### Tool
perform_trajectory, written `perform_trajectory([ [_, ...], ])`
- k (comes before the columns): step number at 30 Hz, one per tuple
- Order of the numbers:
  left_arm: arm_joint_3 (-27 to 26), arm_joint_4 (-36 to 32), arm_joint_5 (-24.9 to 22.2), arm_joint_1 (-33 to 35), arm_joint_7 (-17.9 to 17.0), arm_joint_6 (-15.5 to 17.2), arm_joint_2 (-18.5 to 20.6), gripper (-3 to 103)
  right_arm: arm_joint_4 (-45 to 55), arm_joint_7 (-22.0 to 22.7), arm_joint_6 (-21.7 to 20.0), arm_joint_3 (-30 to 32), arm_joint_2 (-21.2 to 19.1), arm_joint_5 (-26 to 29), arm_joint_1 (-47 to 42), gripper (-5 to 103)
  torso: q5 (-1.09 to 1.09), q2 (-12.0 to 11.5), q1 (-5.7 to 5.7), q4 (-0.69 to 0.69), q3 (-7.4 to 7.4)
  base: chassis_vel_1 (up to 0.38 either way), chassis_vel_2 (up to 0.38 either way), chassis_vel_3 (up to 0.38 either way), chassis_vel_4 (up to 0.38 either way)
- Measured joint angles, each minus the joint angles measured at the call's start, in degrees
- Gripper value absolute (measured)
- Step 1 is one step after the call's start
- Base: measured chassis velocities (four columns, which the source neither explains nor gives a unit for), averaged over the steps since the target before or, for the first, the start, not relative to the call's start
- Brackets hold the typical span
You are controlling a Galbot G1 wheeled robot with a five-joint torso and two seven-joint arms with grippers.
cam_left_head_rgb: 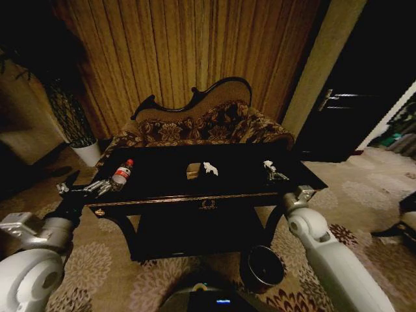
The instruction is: Move to the front of the table and place the trash on the table into the trash bin.
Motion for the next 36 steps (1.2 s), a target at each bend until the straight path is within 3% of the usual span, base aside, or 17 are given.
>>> perform_trajectory([
  [11,-0.3,0.4,0.0,0.2,0.7,-1.0,0.2,100,2.2,1.5,-2.3,0.2,0.1,0.2,-0.8,1,0.0,0.0,0.01,0.0,0.01,0.01,-0.011,-0.01,0.011],
  [36,-0.3,0.3,0.0,0.2,1.0,-1.3,0.2,100,2.3,2.2,-2.5,1.3,1.5,-0.3,-3.1,1,0.0,0.0,-0.01,0.0,0.0,0.121,-0.13,-0.123,0.122],
])
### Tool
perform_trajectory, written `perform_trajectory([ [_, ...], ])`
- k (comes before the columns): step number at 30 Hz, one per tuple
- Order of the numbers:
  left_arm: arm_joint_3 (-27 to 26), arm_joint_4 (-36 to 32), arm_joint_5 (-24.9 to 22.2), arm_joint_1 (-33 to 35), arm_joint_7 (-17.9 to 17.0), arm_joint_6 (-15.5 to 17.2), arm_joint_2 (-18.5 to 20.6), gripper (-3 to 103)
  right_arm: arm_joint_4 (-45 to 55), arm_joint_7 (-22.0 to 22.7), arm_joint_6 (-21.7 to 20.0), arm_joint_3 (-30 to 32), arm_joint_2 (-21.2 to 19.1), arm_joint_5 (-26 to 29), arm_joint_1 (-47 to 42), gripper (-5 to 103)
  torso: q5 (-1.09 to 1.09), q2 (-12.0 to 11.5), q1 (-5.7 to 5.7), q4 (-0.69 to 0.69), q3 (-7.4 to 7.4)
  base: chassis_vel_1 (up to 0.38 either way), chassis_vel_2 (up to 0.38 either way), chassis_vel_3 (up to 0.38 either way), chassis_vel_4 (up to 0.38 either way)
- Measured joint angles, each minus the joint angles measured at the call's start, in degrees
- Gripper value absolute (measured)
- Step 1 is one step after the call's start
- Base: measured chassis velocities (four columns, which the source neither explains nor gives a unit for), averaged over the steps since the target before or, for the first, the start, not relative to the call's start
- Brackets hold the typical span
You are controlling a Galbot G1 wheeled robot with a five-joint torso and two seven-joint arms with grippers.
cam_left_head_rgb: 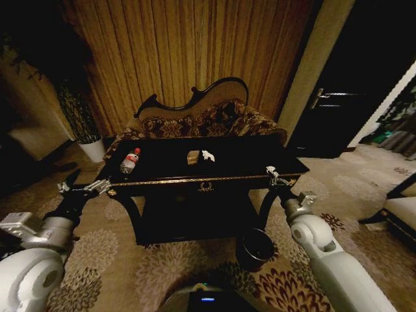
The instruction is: Move to the front of the table and place the trash on the table into the trash bin.
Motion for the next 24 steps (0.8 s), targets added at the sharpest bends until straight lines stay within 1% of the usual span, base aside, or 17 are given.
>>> perform_trajectory([
  [8,-0.3,-0.3,0.0,0.0,0.0,-0.1,0.1,100,-2.2,-0.7,1.4,-0.8,1.2,-0.2,-0.6,1,-0.01,0.0,-0.02,0.0,-0.01,0.095,-0.104,-0.099,0.088],
  [10,-0.4,-0.5,0.0,0.1,0.0,-0.1,0.1,100,-5.4,-1.4,1.5,-1.5,2.4,-0.1,-1.4,1,0.0,0.0,-0.01,-0.01,-0.01,0.02,-0.021,-0.027,0.013],
  [11,-0.4,-0.5,0.0,0.1,0.0,-0.1,0.1,100,-5.4,-1.4,1.5,-1.5,2.4,-0.1,-1.4,1,0.0,0.0,-0.01,-0.01,-0.01,0.0,0.0,0.0,0.0],
  [14,0.0,-0.5,0.0,-0.1,-0.1,-0.1,0.0,100,-11.8,-1.5,1.2,-2.9,3.9,0.8,-1.6,1,0.0,0.0,0.03,0.0,0.01,0.0,0.0,0.0,0.0],
  [15,0.0,-0.5,0.0,-0.1,-0.1,-0.1,0.0,100,-11.8,-1.5,1.2,-2.9,3.9,0.8,-1.6,1,0.0,0.0,0.03,0.0,0.01,0.0,0.0,0.0,0.0],
  [17,0.3,-0.5,0.0,-0.2,-0.2,-0.1,0.0,100,-18.6,-3.0,1.9,-3.9,5.6,-1.1,-1.0,1,0.0,0.0,0.05,-0.01,0.02,0.0,0.0,0.0,0.0],
  [18,0.3,-0.5,0.0,-0.2,-0.2,-0.1,0.0,100,-18.6,-3.0,1.9,-3.9,5.6,-1.1,-1.0,1,0.0,0.0,0.05,-0.01,0.02,0.0,0.0,0.0,0.0],
  [20,0.4,-0.5,0.0,-0.1,-0.2,0.0,0.1,100,-26.8,-4.8,3.8,-4.4,8.0,-4.0,1.0,1,0.0,0.0,0.04,-0.01,0.01,0.0,0.0,0.0,0.0],
  [21,0.4,-0.5,0.0,-0.1,-0.2,0.0,0.1,100,-26.8,-4.8,3.8,-4.4,8.0,-4.0,1.0,1,0.0,0.0,0.04,-0.01,0.01,0.0,0.0,0.0,0.0],
  [23,0.1,-0.5,0.0,-0.2,-0.3,0.0,0.3,100,-34.0,-5.7,5.5,-4.9,9.8,-6.0,3.2,1,0.01,0.0,0.02,0.01,0.0,0.0,0.0,0.0,0.0],
  [24,0.1,-0.5,0.0,-0.2,-0.3,0.0,0.3,100,-34.0,-5.7,5.5,-4.9,9.8,-6.0,3.2,1,0.01,0.0,0.02,0.01,0.0,0.0,0.0,0.0,0.0],
])
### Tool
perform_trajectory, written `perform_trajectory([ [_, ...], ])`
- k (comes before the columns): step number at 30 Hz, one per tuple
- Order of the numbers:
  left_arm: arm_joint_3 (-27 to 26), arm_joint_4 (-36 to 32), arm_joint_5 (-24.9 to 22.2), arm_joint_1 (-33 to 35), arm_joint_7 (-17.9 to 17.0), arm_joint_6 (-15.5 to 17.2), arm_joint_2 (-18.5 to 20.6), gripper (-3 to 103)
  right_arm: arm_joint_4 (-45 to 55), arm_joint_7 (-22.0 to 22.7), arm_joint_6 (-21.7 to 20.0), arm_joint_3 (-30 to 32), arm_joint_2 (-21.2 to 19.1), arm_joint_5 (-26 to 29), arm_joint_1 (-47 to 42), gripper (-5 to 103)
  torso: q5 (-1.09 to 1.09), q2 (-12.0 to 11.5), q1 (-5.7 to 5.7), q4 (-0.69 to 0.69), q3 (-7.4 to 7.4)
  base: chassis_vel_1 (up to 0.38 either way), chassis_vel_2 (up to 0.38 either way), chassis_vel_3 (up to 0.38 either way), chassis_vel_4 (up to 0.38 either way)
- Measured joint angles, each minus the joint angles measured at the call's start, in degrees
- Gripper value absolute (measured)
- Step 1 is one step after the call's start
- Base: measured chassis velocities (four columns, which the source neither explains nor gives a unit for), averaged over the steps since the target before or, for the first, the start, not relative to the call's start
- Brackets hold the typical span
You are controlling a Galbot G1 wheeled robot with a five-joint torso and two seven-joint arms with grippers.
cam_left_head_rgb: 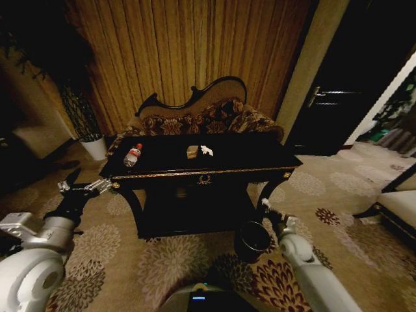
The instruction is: Move to the front of the table and place the trash on the table into the trash bin.
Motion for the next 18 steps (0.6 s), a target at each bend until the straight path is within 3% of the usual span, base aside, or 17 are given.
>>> perform_trajectory([
  [3,-0.7,0.0,-0.1,0.4,0.0,0.0,0.1,100,-9.6,-0.8,2.6,-0.4,2.2,-4.2,3.4,1,0.0,0.0,0.0,-0.01,0.0,0.0,0.0,0.0,0.0],
  [8,-1.1,0.0,-0.1,0.7,0.0,0.0,0.0,100,-16.0,-0.9,3.9,-0.4,3.8,-6.7,6.0,1,-0.01,0.0,0.0,0.0,0.0,0.0,0.0,0.0,0.0],
  [15,-1.1,0.0,-0.2,0.6,0.0,0.0,0.1,100,-19.8,-0.1,5.2,-0.3,5.1,-11.6,7.6,1,-0.01,0.0,-0.01,0.0,0.0,0.0,0.0,0.0,0.0],
  [16,-1.1,0.0,-0.2,0.6,0.1,0.0,0.1,100,-19.9,0.0,5.4,-0.3,5.1,-12.2,7.6,6,-0.01,0.0,-0.01,-0.01,0.0,0.0,0.0,0.0,0.0],
  [18,-1.1,0.0,-0.2,0.6,0.1,0.0,0.1,100,-19.9,0.0,5.5,-0.3,5.1,-12.4,7.6,6,-0.01,0.0,-0.01,-0.01,0.0,0.0,0.0,0.0,0.0],
])
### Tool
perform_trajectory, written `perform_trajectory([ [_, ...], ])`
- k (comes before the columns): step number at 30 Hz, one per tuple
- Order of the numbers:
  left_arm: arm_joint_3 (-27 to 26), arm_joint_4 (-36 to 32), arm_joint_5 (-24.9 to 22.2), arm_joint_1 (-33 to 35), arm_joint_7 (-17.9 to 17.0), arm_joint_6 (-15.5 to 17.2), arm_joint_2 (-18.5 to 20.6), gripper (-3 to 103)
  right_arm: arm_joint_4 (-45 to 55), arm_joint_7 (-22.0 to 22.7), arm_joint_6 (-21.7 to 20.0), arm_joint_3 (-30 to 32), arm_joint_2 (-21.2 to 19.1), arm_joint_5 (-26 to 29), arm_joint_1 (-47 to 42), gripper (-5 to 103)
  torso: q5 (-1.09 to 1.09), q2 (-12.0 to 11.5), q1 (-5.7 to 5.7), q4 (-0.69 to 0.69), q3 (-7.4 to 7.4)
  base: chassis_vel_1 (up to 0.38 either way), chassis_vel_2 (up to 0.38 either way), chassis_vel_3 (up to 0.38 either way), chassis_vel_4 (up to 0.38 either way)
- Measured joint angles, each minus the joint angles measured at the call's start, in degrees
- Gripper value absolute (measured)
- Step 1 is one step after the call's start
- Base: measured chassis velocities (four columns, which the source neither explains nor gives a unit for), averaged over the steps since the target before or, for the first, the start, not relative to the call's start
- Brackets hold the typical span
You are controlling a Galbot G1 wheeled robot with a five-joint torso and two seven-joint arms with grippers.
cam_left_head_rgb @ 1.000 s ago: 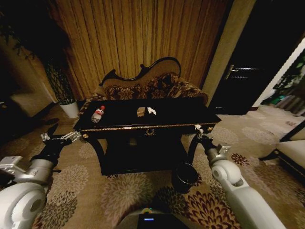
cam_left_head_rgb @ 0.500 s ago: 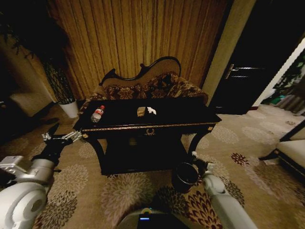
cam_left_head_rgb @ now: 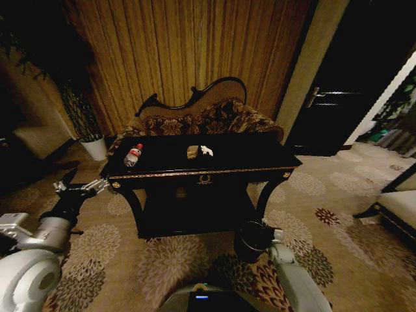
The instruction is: Move to the front of the table and place the trash on the table into the trash bin.
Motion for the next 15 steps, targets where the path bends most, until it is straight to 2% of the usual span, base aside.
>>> perform_trajectory([
  [1,0.0,0.0,0.0,0.0,0.0,0.0,0.0,100,0.2,0.0,0.0,0.0,0.0,0.0,-0.1,16,0.0,0.0,0.0,0.0,0.0,0.0,0.0,0.0,0.0],
  [3,0.0,0.0,0.0,0.0,0.0,0.0,0.0,100,0.4,0.0,0.1,0.0,0.0,0.0,-0.2,16,0.0,0.0,0.0,0.0,0.0,0.0,0.0,0.0,0.0],
  [4,0.1,0.0,0.0,0.0,0.0,0.0,-0.1,100,0.7,0.0,0.1,0.1,-0.1,0.1,-0.3,27,0.0,0.0,0.0,0.0,0.0,0.0,0.0,0.0,0.0],
  [6,0.1,0.0,0.0,0.0,0.0,0.0,-0.2,100,0.9,0.0,0.1,0.2,-0.2,0.2,-0.4,27,0.0,0.0,0.0,0.01,-0.01,0.0,0.0,0.0,0.0],
  [7,0.1,0.0,0.0,0.0,0.0,-0.1,-0.2,100,1.0,0.0,0.1,0.2,-0.3,0.2,-0.5,38,0.0,0.0,0.0,0.01,-0.01,0.0,0.0,0.0,0.0],
  [10,0.2,0.0,0.0,0.1,0.1,-0.2,-0.2,100,1.0,-0.1,0.3,0.3,-0.4,0.2,-0.6,38,0.0,0.0,0.0,0.0,0.0,0.0,0.0,0.0,0.0],
  [11,0.2,0.0,0.0,0.1,0.1,-0.2,-0.2,100,1.0,-0.1,0.4,0.3,-0.5,0.3,-0.7,49,0.0,0.0,0.0,0.0,-0.01,0.0,0.0,0.0,0.0],
  [12,0.1,0.0,0.0,0.1,0.1,-0.2,-0.2,100,1.0,-0.1,0.5,0.3,-0.5,0.3,-0.7,49,0.0,0.0,0.0,0.0,0.0,0.0,0.0,0.0,0.0],
  [13,0.1,0.0,0.0,0.0,0.1,-0.3,-0.2,100,1.1,-0.1,0.5,0.3,-0.6,0.3,-0.8,60,0.0,0.0,0.0,0.0,0.0,0.0,0.0,0.0,0.0],
  [15,0.1,0.0,0.0,0.0,0.1,-0.3,-0.2,100,1.2,-0.1,0.5,0.3,-0.6,0.3,-0.8,60,0.0,0.0,0.0,0.0,0.0,0.0,0.0,0.0,0.0],
])
